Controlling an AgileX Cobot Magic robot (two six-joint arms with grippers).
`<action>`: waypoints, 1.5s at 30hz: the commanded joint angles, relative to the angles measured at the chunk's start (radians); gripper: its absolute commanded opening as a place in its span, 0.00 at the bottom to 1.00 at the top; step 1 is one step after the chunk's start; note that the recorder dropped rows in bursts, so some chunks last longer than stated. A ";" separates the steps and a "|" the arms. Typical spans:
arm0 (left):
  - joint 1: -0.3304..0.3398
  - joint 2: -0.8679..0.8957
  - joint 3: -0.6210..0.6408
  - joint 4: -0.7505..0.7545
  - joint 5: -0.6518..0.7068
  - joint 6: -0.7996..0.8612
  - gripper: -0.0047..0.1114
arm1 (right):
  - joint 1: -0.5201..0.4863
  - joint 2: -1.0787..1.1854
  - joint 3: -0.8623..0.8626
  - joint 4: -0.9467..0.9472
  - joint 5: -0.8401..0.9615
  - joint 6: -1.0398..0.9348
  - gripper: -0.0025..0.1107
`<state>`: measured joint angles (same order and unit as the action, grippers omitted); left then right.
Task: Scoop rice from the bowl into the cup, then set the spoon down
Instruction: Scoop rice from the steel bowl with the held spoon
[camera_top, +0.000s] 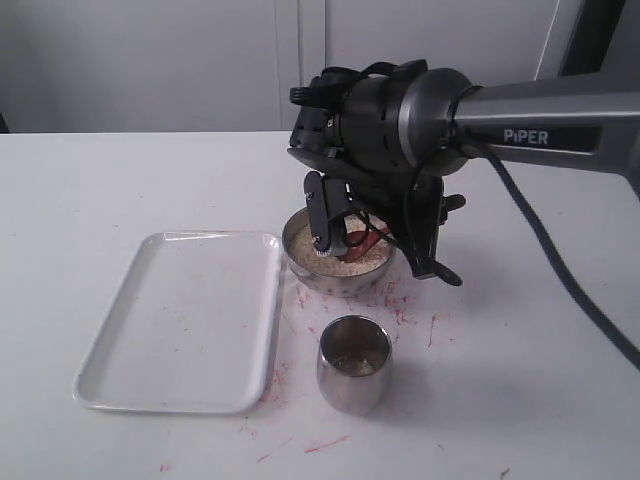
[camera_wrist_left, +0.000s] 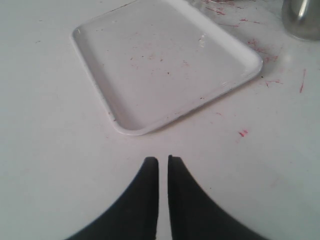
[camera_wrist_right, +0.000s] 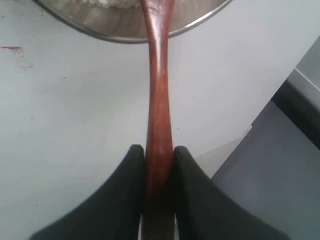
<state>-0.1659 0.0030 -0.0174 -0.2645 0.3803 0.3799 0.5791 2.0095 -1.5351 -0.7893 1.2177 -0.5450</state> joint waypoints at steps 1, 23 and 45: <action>-0.007 -0.003 0.005 -0.013 0.003 -0.004 0.16 | 0.001 -0.002 0.003 0.051 -0.007 -0.011 0.02; -0.007 -0.003 0.005 -0.013 0.003 -0.004 0.16 | -0.003 -0.023 0.001 0.071 -0.053 0.068 0.02; -0.007 -0.003 0.005 -0.013 0.003 -0.004 0.16 | -0.063 -0.051 0.001 0.170 -0.041 0.074 0.02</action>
<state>-0.1659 0.0030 -0.0174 -0.2645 0.3803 0.3799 0.5225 1.9746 -1.5348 -0.6364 1.1725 -0.4739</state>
